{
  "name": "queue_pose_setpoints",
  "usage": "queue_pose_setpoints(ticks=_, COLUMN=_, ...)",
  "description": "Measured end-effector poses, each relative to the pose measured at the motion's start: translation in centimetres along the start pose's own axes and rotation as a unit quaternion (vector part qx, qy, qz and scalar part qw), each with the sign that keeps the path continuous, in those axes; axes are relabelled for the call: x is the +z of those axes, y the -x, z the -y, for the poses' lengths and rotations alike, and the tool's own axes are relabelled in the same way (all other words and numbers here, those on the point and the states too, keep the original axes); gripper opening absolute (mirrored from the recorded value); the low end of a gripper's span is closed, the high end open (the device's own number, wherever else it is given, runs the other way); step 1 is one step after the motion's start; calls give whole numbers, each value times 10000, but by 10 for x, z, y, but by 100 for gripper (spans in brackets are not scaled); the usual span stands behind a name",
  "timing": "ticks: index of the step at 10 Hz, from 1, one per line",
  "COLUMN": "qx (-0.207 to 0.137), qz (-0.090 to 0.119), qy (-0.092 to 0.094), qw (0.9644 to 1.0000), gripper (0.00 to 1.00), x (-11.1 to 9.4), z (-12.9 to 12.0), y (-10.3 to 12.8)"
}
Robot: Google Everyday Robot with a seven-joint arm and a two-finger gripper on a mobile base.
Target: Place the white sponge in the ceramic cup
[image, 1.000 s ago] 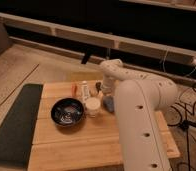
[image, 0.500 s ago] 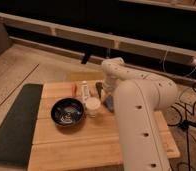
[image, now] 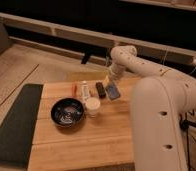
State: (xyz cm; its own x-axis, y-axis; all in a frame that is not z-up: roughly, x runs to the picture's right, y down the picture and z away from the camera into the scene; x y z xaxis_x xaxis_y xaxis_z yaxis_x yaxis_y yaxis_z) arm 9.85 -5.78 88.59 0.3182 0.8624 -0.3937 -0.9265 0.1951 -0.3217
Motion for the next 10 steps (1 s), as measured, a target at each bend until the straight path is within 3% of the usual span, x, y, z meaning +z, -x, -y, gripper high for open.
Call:
queue_pose_setpoints(ticks=2, qx=-329, qz=370, qy=-1, qw=9988, gripper=0, x=-30, z=-21, y=15)
queue_pose_setpoints(ticks=5, qx=-989, qz=619, qy=30, qw=9932, gripper=0, x=-50, z=-71, y=24)
queue_pose_setpoints(ticks=8, qx=-1510, qz=557, qy=205, qw=9868, gripper=0, x=-47, z=-124, y=14)
queue_pose_setpoints(ticks=10, qx=-1611, qz=413, qy=377, qw=9854, gripper=0, x=-37, z=-144, y=-5)
